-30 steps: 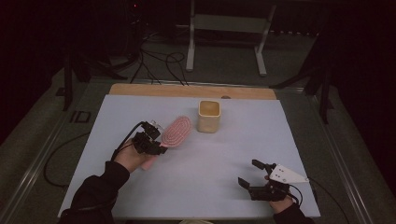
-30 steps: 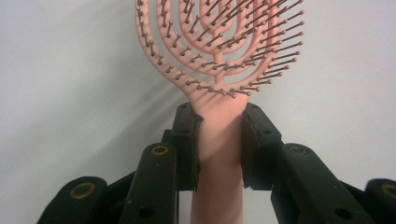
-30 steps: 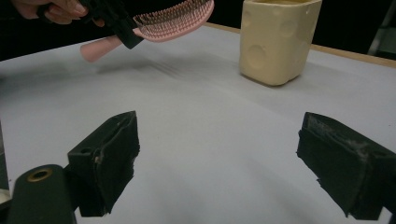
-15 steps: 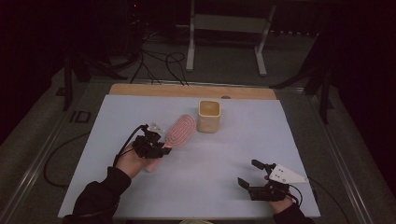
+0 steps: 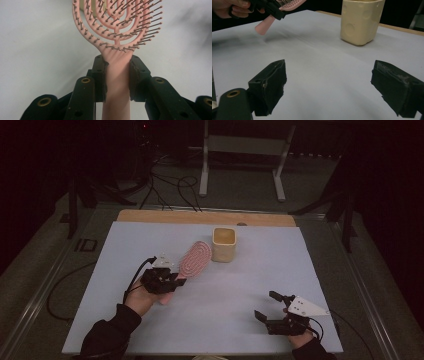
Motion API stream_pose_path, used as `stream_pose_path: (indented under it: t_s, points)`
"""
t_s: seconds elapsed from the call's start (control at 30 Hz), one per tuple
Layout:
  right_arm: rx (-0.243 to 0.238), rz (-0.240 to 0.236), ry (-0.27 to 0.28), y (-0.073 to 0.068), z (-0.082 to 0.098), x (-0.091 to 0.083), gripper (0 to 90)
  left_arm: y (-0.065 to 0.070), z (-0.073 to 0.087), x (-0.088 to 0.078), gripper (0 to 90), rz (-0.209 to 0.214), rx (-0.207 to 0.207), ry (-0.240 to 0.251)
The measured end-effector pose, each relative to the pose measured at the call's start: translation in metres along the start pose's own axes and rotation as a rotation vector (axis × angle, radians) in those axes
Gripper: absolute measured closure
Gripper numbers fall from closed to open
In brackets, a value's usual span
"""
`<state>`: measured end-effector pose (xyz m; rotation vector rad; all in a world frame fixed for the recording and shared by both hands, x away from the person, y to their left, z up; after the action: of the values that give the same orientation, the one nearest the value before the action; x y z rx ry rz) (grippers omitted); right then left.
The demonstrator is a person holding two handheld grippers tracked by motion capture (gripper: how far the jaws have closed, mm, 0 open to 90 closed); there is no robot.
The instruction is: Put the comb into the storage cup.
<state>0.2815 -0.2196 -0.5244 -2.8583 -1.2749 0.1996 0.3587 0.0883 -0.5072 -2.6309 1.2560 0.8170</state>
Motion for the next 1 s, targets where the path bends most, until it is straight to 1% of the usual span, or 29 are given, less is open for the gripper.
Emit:
stream_pose_path:
  t_s: [0.03, 0.07, 0.1, 0.13, 0.17, 0.2, 0.27, 0.33, 0.37, 0.43, 0.47, 0.5, 0.63, 0.67, 0.7, 0.8, 0.83, 0.9, 1.0]
  points:
    - [0.000, 0.000, 0.000, 0.000, 0.000, 0.000, 12.3, 0.000, 0.000, 0.000, 71.2, 0.000, 0.000, 0.000]
    - [0.001, 0.000, 0.000, 0.000, 0.000, 0.000, 12.3, 0.000, 0.000, 0.000, 71.3, -0.001, 0.003, 0.014]
    - [0.000, -0.001, 0.000, 0.000, 0.000, 0.000, 12.3, 0.001, 0.000, 0.000, 71.3, 0.007, 0.007, 0.015]
    - [0.000, -0.001, 0.000, 0.000, 0.000, 0.000, 12.3, 0.002, 0.000, 0.000, 71.2, -0.001, 0.018, 0.025]
    - [0.001, -0.001, -0.001, 0.000, 0.000, 0.000, 12.3, 0.002, 0.000, 0.000, 71.2, -0.003, 0.016, 0.032]
    - [0.001, -0.001, -0.001, 0.000, 0.000, 0.000, 12.3, 0.003, 0.000, 0.000, 71.2, 0.007, 0.018, 0.042]
    - [0.001, -0.002, 0.000, 0.000, 0.000, 0.000, 12.3, 0.003, 0.000, -0.001, 71.2, -0.005, 0.031, 0.056]
    - [0.004, -0.002, 0.000, 0.000, 0.000, 0.000, 12.3, 0.004, 0.001, 0.000, 71.1, 0.010, 0.024, 0.069]
    - [0.005, -0.002, 0.001, 0.000, 0.000, 0.000, 12.3, 0.004, 0.002, 0.000, 71.2, 0.008, 0.032, 0.073]
    - [0.005, -0.002, 0.001, 0.000, 0.000, 0.000, 12.3, 0.005, 0.004, -0.001, 71.1, 0.013, 0.022, 0.090]
    - [0.004, -0.003, 0.000, 0.000, 0.000, 0.000, 12.3, 0.005, 0.004, -0.002, 71.2, 0.006, 0.026, 0.100]
    - [0.004, -0.003, 0.000, 0.000, 0.000, 0.000, 12.3, 0.005, 0.004, -0.004, 71.2, 0.000, 0.019, 0.114]
    - [0.007, -0.007, -0.003, 0.000, 0.001, 0.001, 12.3, 0.006, 0.003, -0.011, 71.1, -0.008, 0.025, 0.188]
    - [0.007, -0.007, -0.003, 0.000, 0.001, 0.001, 12.3, 0.005, 0.004, -0.011, 71.1, -0.011, 0.021, 0.195]
    - [0.008, -0.006, -0.003, 0.000, 0.001, 0.001, 12.3, 0.006, 0.005, -0.012, 71.2, -0.006, 0.010, 0.199]
    - [0.008, -0.005, -0.003, 0.000, 0.001, 0.001, 12.3, 0.006, 0.007, -0.015, 71.2, -0.007, 0.011, 0.220]
    - [0.008, -0.005, -0.004, 0.000, 0.001, 0.001, 12.3, 0.007, 0.008, -0.016, 71.1, -0.015, 0.015, 0.233]
    - [0.008, -0.006, -0.003, 0.000, 0.001, 0.001, 12.3, 0.008, 0.008, -0.018, 71.1, -0.019, 0.029, 0.246]
    - [0.007, -0.003, -0.004, 0.000, 0.002, 0.002, 12.3, 0.009, 0.010, -0.020, 71.1, -0.052, 0.047, 0.266]
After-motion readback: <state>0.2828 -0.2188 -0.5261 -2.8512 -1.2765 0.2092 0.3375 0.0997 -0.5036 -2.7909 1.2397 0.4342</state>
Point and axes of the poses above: each handheld gripper's, and its own axes: x roughly forward along the jaws, z roughly out of its underside, y roughly to its right, the point moved 8 cm from there along x, roughly forward along the jaws, and after that the axes turned 12 degrees about y, right-handed, at the moved point
